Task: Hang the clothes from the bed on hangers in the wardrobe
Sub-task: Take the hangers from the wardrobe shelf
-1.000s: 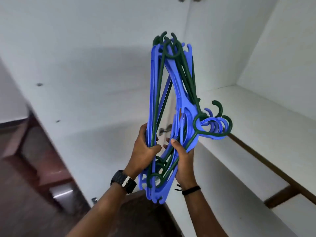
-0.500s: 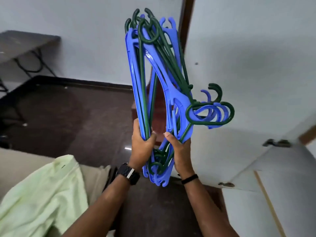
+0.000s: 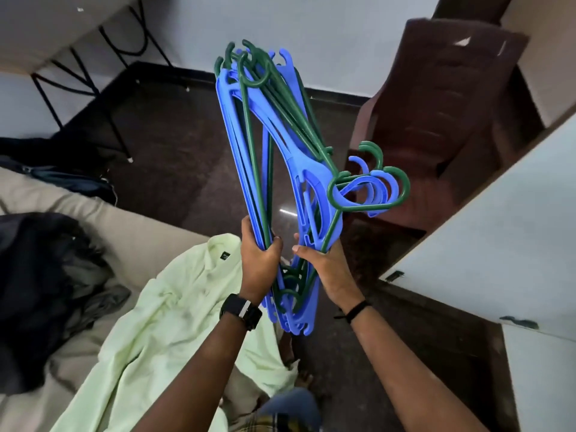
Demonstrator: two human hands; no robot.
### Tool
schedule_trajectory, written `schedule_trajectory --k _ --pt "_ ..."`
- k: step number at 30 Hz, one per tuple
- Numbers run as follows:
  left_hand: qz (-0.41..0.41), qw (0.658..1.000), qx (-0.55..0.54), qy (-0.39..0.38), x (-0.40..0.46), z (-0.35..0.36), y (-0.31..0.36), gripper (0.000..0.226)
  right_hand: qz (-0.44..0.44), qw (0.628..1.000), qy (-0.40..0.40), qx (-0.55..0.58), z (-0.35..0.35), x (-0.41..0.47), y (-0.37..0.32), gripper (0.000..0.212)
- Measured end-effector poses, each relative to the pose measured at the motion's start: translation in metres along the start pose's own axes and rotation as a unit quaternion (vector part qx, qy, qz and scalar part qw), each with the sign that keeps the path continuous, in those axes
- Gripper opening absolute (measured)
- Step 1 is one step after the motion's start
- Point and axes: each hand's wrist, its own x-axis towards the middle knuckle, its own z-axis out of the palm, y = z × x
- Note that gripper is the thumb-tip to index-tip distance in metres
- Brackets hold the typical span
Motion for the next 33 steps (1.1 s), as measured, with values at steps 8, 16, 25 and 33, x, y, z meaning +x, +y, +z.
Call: schedule_trajectory --k 8,16,25,33 --pt "-0.049 0.997 -0.017 0.058 0.025 -0.033 -0.078 0.049 0.041 0.998 -0.038 0.006 0.044 0.032 0.073 0.063" --pt "-0.084 0.996 0.029 0.022 0.030 -0.035 -0.179 0.036 0.035 0.999 0.012 0.020 0.053 0.053 0.181 0.068" --pt "-0.029 0.998 0.027 -0.039 0.048 -0.051 -0.275 0.036 -0.055 0.993 0.088 0.060 0.078 0.076 0.286 0.070" --pt "0.023 0.997 -0.029 -0.072 0.026 -0.137 -0.299 0.036 -0.092 0.980 0.162 0.064 0.158 0.025 0.319 0.058"
